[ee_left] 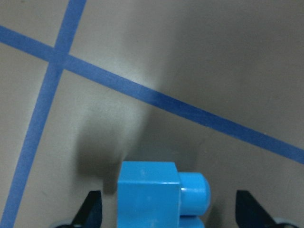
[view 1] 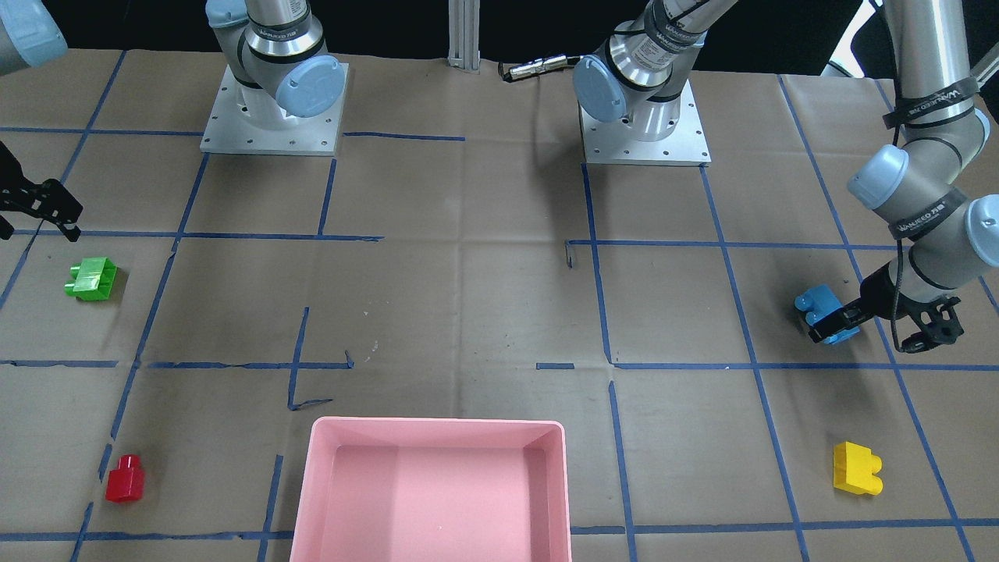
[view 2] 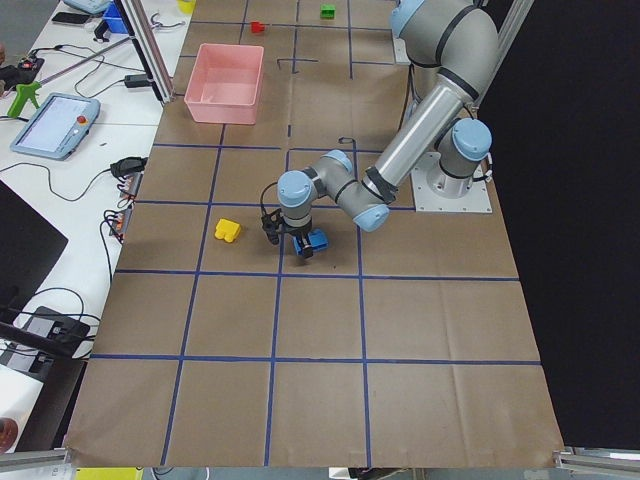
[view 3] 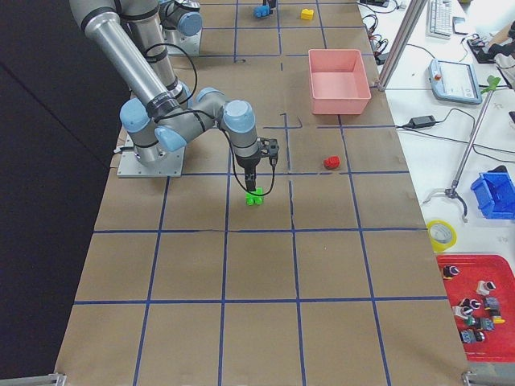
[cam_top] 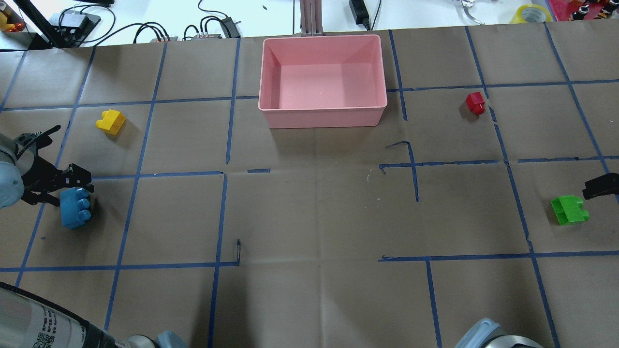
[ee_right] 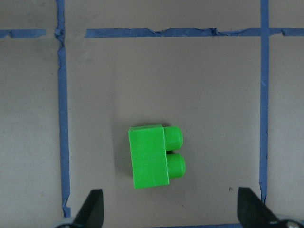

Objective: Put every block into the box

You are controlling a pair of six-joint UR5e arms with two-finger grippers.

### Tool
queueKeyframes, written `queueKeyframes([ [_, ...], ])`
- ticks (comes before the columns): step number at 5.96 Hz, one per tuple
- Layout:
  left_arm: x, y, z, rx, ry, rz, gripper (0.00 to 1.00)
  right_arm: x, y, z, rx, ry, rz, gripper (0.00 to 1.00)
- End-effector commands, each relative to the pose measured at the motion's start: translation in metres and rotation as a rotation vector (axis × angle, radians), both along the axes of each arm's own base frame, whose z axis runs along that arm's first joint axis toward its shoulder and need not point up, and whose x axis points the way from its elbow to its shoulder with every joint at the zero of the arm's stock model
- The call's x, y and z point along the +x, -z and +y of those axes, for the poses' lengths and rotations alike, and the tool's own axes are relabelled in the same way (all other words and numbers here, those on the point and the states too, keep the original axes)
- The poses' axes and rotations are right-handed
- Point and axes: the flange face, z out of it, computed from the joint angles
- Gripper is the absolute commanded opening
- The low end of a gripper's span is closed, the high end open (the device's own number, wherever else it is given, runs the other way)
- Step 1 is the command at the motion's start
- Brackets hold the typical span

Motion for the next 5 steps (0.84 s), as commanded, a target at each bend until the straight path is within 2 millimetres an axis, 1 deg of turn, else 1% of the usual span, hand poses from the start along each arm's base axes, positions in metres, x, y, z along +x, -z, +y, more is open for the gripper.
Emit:
queueKeyframes([
  [1,0.000,0.002,0.001,0.005,0.005,0.000,0.99,-0.003,0.025,-0.001,0.003,0.025,0.018,0.99],
  [3,0.001,0.003,0.002,0.019,0.005,0.005,0.78,-0.006,0.047,-0.005,0.013,0.019,-0.014,0.99],
  [4,0.001,0.004,0.003,0.022,0.004,0.010,0.73,-0.010,0.061,-0.010,0.009,0.018,-0.014,0.99],
  [5,0.001,0.005,0.003,0.024,0.004,0.013,0.66,-0.014,0.076,-0.014,0.007,0.016,-0.014,0.99],
])
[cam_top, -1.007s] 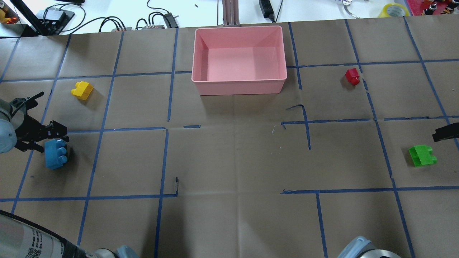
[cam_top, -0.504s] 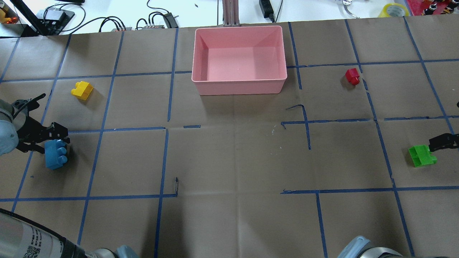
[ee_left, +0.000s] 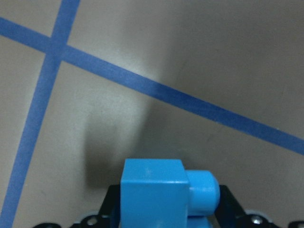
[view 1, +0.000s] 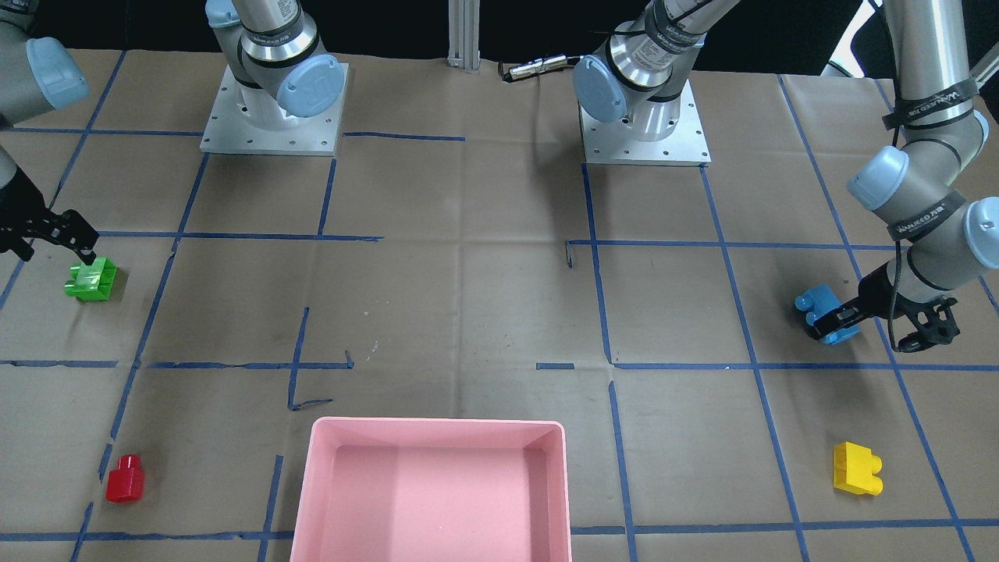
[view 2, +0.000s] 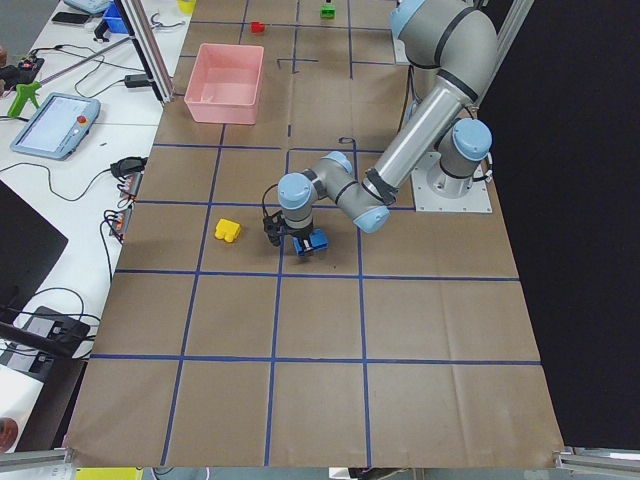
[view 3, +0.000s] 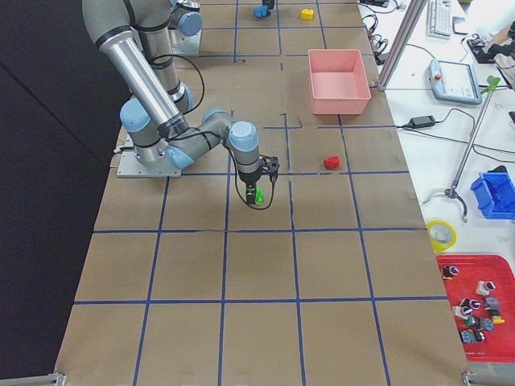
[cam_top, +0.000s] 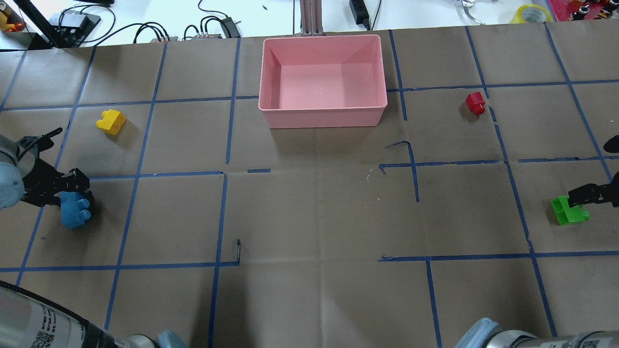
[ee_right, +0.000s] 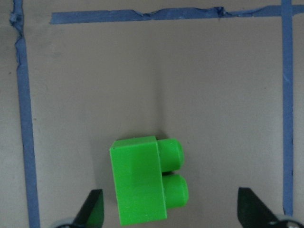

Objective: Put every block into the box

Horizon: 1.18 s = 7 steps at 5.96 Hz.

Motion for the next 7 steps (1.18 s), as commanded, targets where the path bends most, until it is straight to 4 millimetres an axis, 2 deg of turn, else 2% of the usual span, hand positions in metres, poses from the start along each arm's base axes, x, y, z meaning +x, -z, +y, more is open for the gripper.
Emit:
queueKeyframes([
  [1,-0.003,0.001,0.002,0.015,0.001,0.017,0.48,0.000,0.025,0.000,0.011,-0.002,-0.015,0.98],
  [2,-0.006,-0.007,0.003,0.030,0.002,0.028,0.31,0.006,0.028,0.003,0.013,-0.003,-0.017,0.98],
  [3,-0.003,-0.020,-0.002,0.021,0.004,0.020,0.29,0.009,0.028,0.003,0.012,-0.009,-0.016,0.98],
  [4,-0.005,-0.064,-0.015,-0.013,0.019,-0.010,0.29,0.009,0.031,0.003,0.007,-0.009,-0.013,0.98],
  [5,-0.025,-0.130,-0.039,-0.027,0.050,-0.018,0.27,0.010,0.033,0.002,0.000,-0.013,-0.023,0.98],
  [6,-0.044,-0.173,-0.068,-0.047,0.088,-0.029,0.24,0.010,0.038,0.001,0.006,-0.016,-0.029,0.96],
  [7,-0.073,-0.210,-0.096,-0.089,0.152,-0.051,0.24,0.010,0.039,0.001,0.006,-0.016,-0.029,0.96],
])
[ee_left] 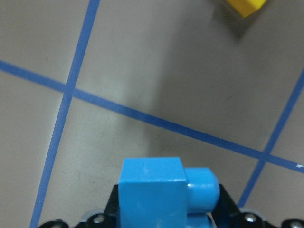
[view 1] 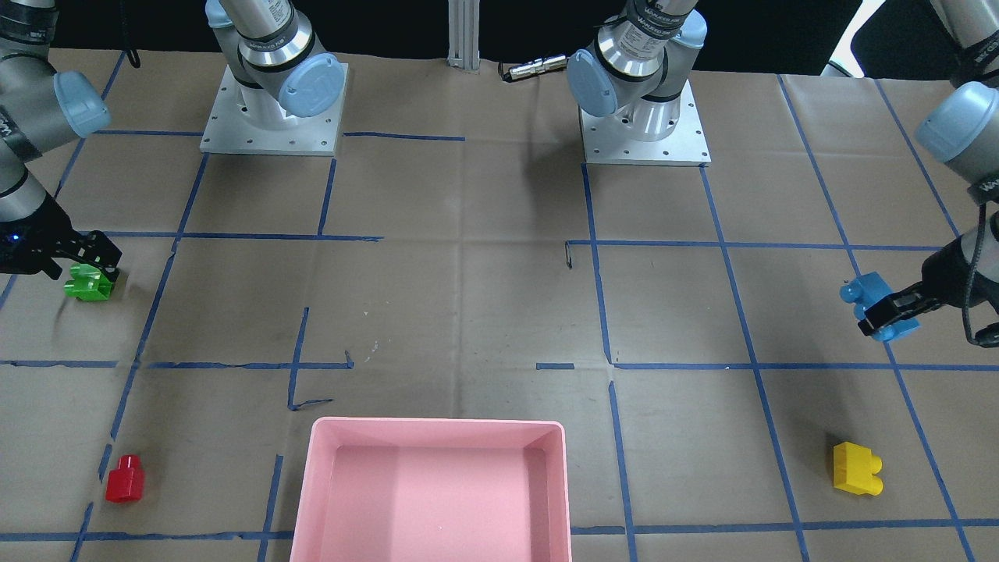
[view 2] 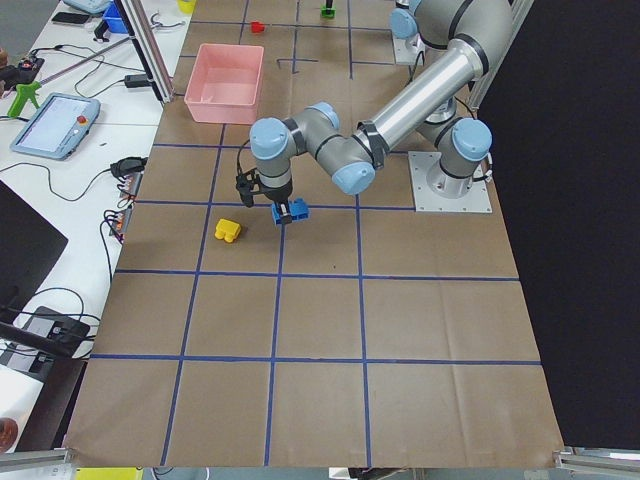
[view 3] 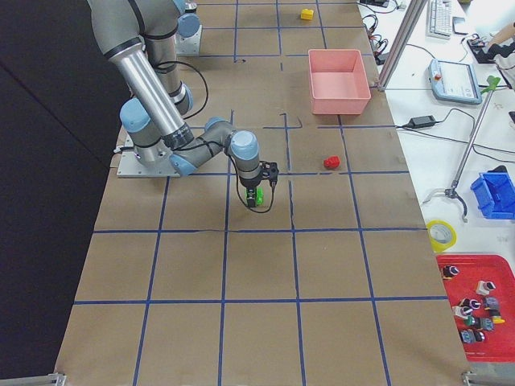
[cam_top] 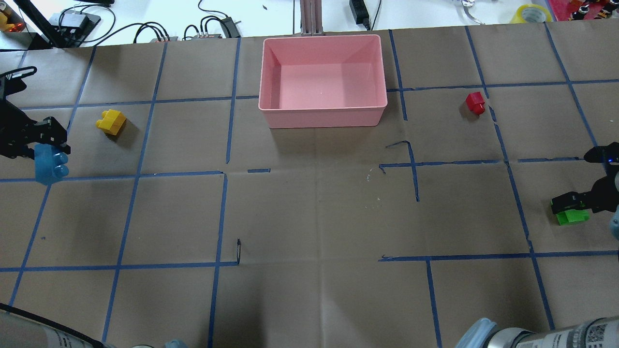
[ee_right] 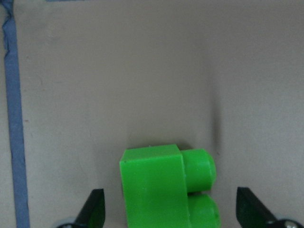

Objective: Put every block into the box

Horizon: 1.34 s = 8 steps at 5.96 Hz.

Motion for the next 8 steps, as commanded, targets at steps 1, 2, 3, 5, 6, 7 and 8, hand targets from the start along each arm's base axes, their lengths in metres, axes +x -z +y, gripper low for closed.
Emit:
queueKeyframes([
  [1,-0.082,-0.064,-0.054,-0.077,0.136,-0.036,0.24,-0.001,0.004,-0.001,0.004,-0.003,-0.003,0.96],
  [2,-0.154,-0.073,-0.085,-0.106,0.188,-0.040,0.24,-0.001,0.005,0.001,0.018,-0.006,0.004,0.89],
  [3,-0.231,-0.077,-0.121,-0.133,0.198,-0.034,0.25,-0.002,0.005,0.001,0.023,-0.048,0.012,0.76],
  [5,-0.362,-0.072,-0.180,-0.128,0.202,0.068,0.25,-0.002,0.000,0.001,0.022,-0.058,0.017,0.24],
  [6,-0.432,-0.060,-0.197,-0.139,0.212,0.080,0.25,-0.005,-0.009,-0.001,0.018,-0.059,0.020,0.14],
  [7,-0.478,-0.017,-0.213,-0.123,0.230,0.083,0.25,-0.008,-0.034,-0.005,0.032,-0.058,0.002,0.10],
  [8,-0.496,0.022,-0.228,-0.153,0.232,0.090,0.25,-0.010,-0.068,-0.009,0.045,-0.059,-0.025,0.09],
])
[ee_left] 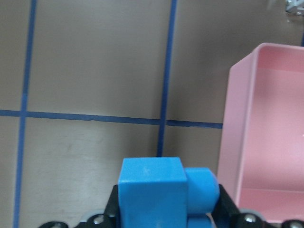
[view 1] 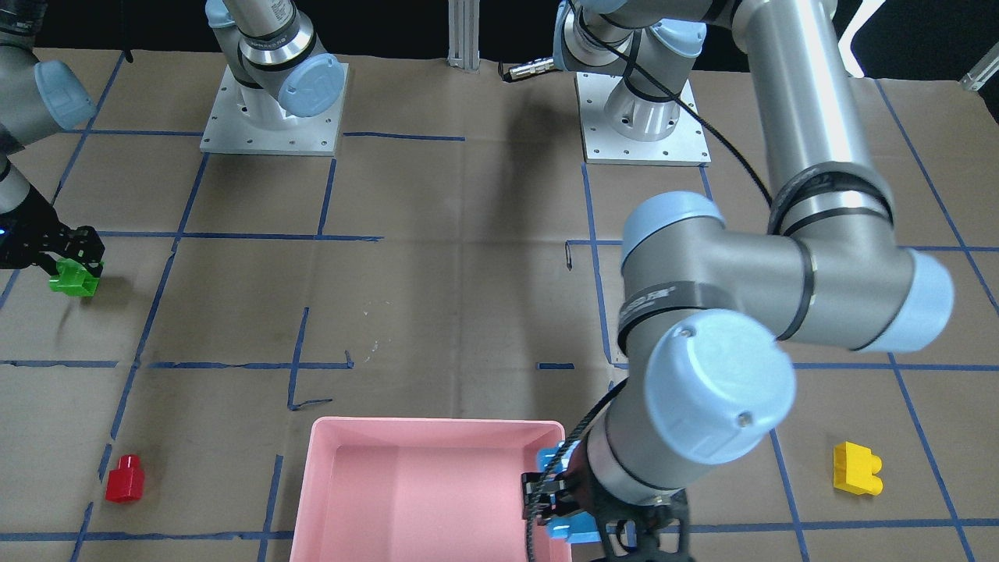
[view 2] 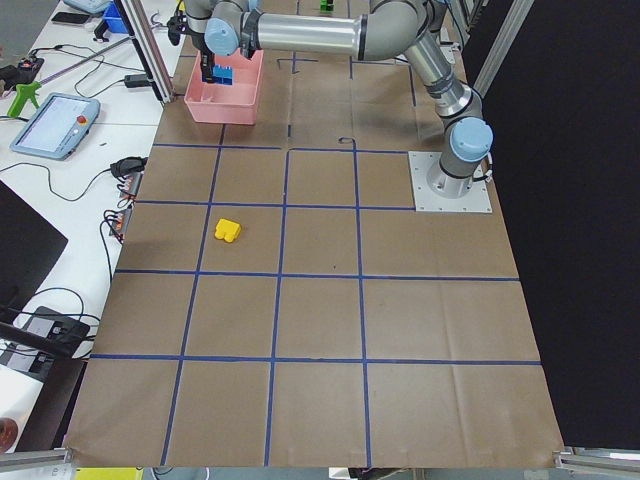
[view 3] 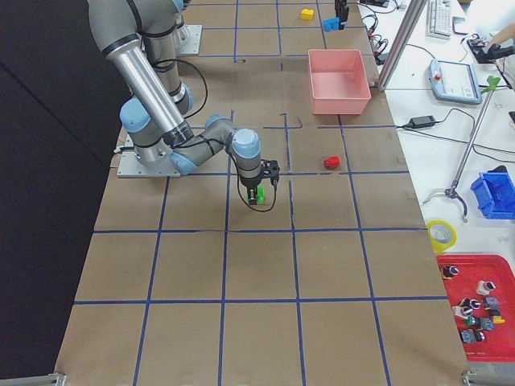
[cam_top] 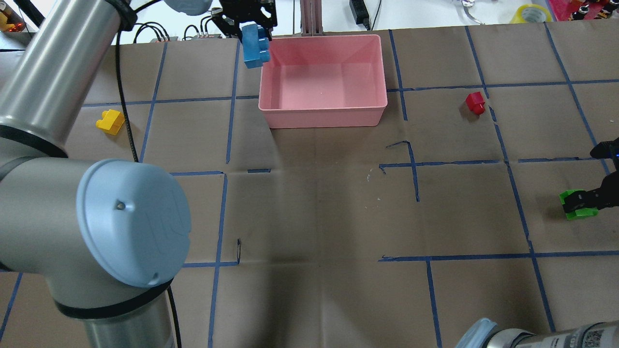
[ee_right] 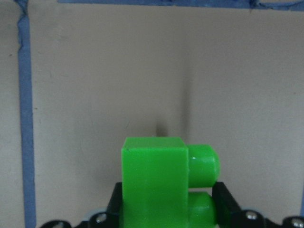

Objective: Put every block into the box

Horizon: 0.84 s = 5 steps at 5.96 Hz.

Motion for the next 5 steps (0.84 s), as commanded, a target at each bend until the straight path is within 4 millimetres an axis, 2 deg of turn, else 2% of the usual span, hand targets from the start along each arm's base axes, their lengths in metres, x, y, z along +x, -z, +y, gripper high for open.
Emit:
queueKeyframes([
  [1,-0.050,0.072,-0.015,-0.009,0.011,0.003,0.25,-0.008,-0.060,-0.012,0.000,-0.006,-0.020,0.08],
  [2,-0.059,0.088,-0.013,0.002,0.011,-0.005,0.49,-0.011,-0.099,-0.037,-0.049,-0.111,0.043,0.06],
  [3,-0.059,0.076,-0.011,-0.011,0.001,-0.004,0.86,-0.005,-0.125,-0.056,-0.077,-0.173,0.069,0.05],
  [4,-0.056,0.053,-0.009,-0.047,-0.002,-0.027,0.99,0.031,-0.140,-0.081,-0.105,-0.256,0.092,0.05],
  [5,-0.048,0.007,0.001,-0.101,-0.012,-0.074,1.00,0.075,-0.166,-0.112,-0.150,-0.335,0.117,0.05],
])
